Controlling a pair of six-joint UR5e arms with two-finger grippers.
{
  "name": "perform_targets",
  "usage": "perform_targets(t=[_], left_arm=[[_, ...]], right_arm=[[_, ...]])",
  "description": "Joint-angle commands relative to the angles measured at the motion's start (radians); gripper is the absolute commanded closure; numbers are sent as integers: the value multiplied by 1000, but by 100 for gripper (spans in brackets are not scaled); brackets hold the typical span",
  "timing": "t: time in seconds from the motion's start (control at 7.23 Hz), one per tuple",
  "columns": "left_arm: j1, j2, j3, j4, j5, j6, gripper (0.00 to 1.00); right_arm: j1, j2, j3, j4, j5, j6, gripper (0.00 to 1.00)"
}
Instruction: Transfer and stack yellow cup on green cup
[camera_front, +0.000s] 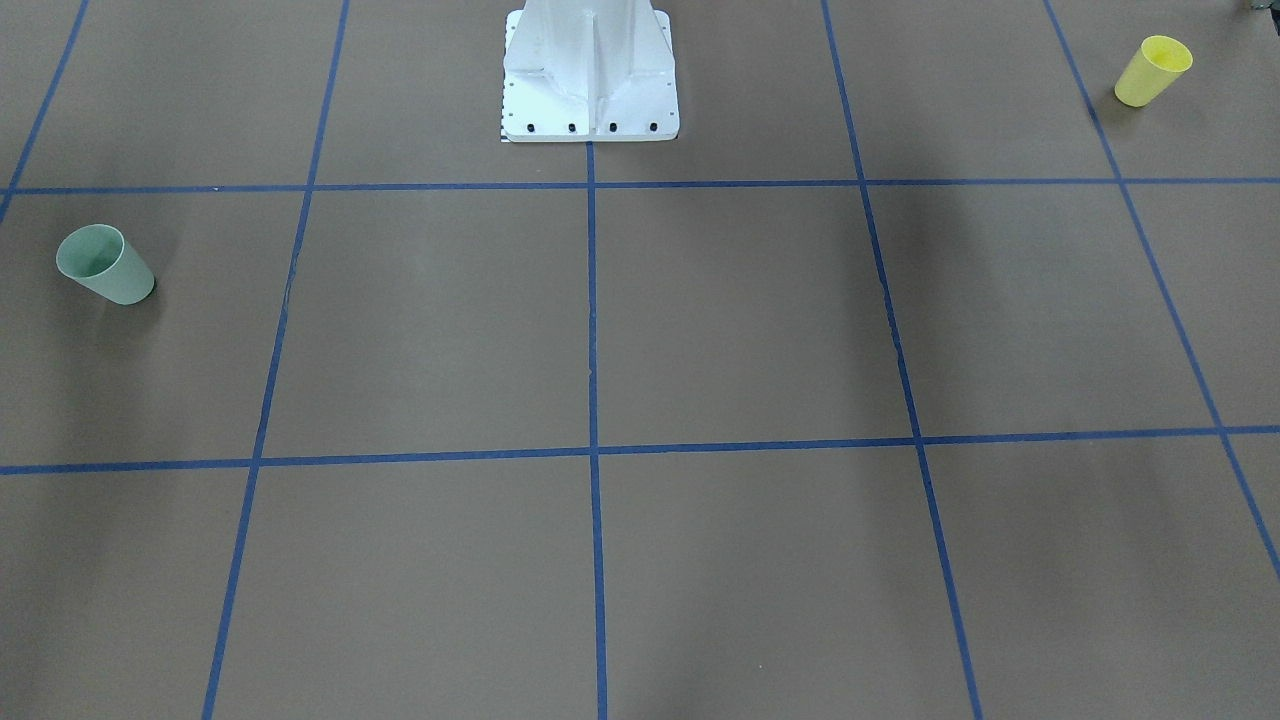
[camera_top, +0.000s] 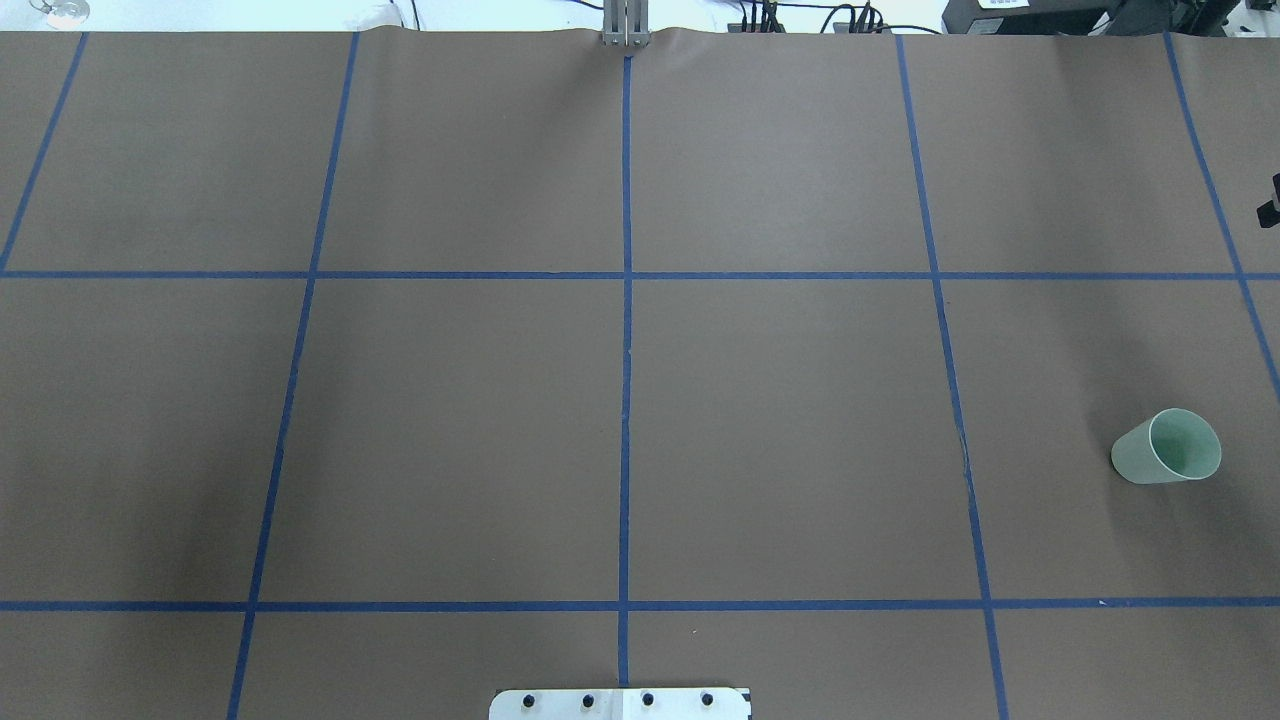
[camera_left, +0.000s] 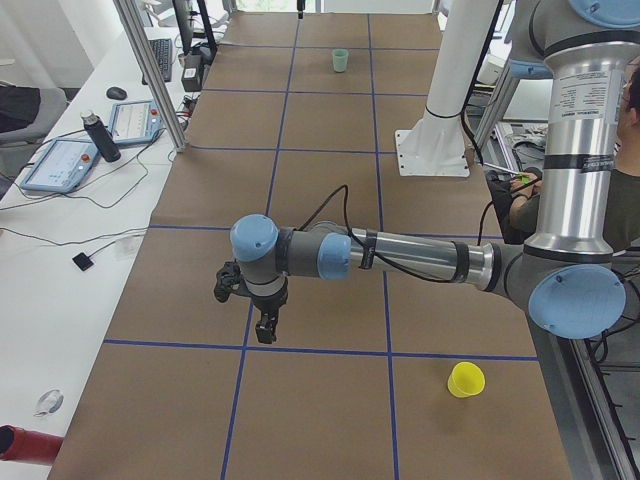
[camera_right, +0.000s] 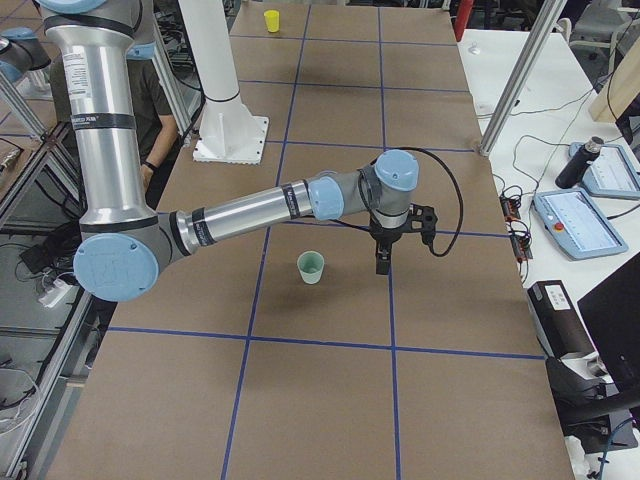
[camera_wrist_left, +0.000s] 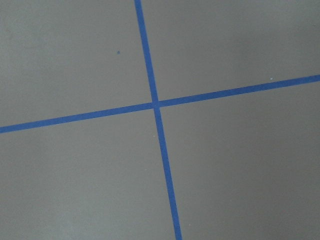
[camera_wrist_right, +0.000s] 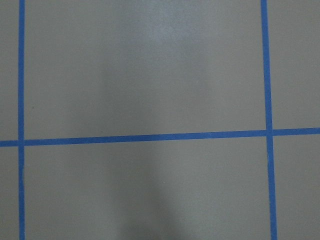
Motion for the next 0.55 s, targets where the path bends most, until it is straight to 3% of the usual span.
perform_targets(t=[0.0, 0.41], left_arm=[[5, 112, -62, -45, -49, 32, 0], [4, 169, -81, -65, -57, 31, 0]], right_arm=[[36, -44, 18, 0, 1, 0, 0], [37, -80, 43, 9, 4, 3, 0]])
